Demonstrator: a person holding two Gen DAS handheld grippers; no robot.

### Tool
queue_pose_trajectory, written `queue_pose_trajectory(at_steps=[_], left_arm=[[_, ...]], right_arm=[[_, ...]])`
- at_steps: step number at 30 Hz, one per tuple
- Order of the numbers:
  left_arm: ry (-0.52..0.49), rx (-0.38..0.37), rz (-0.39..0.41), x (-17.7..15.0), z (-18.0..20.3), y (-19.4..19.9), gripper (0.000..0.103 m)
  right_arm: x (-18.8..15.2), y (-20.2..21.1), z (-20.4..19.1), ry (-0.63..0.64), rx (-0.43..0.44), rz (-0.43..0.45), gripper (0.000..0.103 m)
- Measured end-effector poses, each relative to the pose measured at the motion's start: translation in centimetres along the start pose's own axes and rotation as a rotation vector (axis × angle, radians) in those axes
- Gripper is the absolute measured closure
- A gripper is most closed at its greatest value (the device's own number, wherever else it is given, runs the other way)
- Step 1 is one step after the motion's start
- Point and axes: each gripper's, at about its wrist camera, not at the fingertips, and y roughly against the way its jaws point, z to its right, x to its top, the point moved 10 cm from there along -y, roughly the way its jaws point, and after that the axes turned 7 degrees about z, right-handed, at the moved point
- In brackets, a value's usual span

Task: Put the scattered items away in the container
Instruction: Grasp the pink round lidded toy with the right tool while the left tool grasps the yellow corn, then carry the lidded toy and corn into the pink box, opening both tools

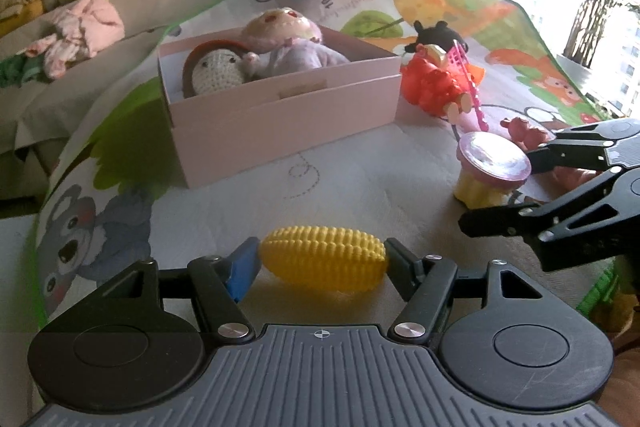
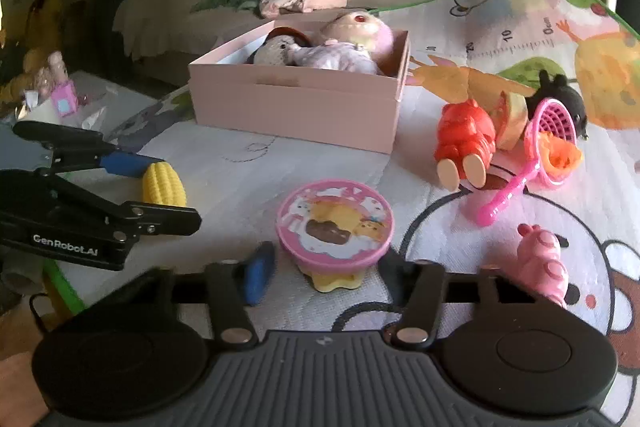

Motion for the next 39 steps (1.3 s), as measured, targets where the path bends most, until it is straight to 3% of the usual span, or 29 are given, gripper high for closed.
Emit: queue_pose_trajectory(at_steps=[1,11,17,21,25,29,34,36,39], left_arm=[[0.004,-0.002,0.002,0.0,0.0,0.0,0.031],[0.013,-0.019,0.016,-0.3,0.2,-0.1,0.019],[0.012,-0.023,0.025,-0.3,0.0,0.0,0.018],[0.009,-0.025,0.027,-0.4,-0.1,0.1,0.018],[-0.001,-0.030,0.025,-0.6,-0.1,0.4,0.019],[-0.018,-0.025,0.031,-0.4,-0.2,0.5,0.031],[-0.013,-0.030,0.071,1.9,-0.9,1.2,0.031],[-0.033,-0.016,0.117,4.5,-1.7,1.4,0.031],[-0.103,0.062,0.218,10.1,-3.8,0.8,0.031]], right_arm=[[0.0,0.0,-0.2,0.006,0.004,-0.004,0.061],[0.5,-0.2,-1.1,0.056,0.008,-0.021,0.061],[1.1,0.0,-1.1,0.071,-0.004,0.005,0.047],[1.4,-0.1,-0.9,0.067,-0.007,0.013,0.044],[1.9,-0.2,-0.7,0.067,0.002,0.024,0.047],[3.0,-0.2,-0.1,0.064,0.015,0.042,0.047],[7.5,0.1,1.8,0.068,0.038,0.090,0.047],[11.2,-0.3,2.6,0.064,0.050,0.124,0.047],[17.1,-2.0,3.4,0.007,0.088,0.171,0.047]])
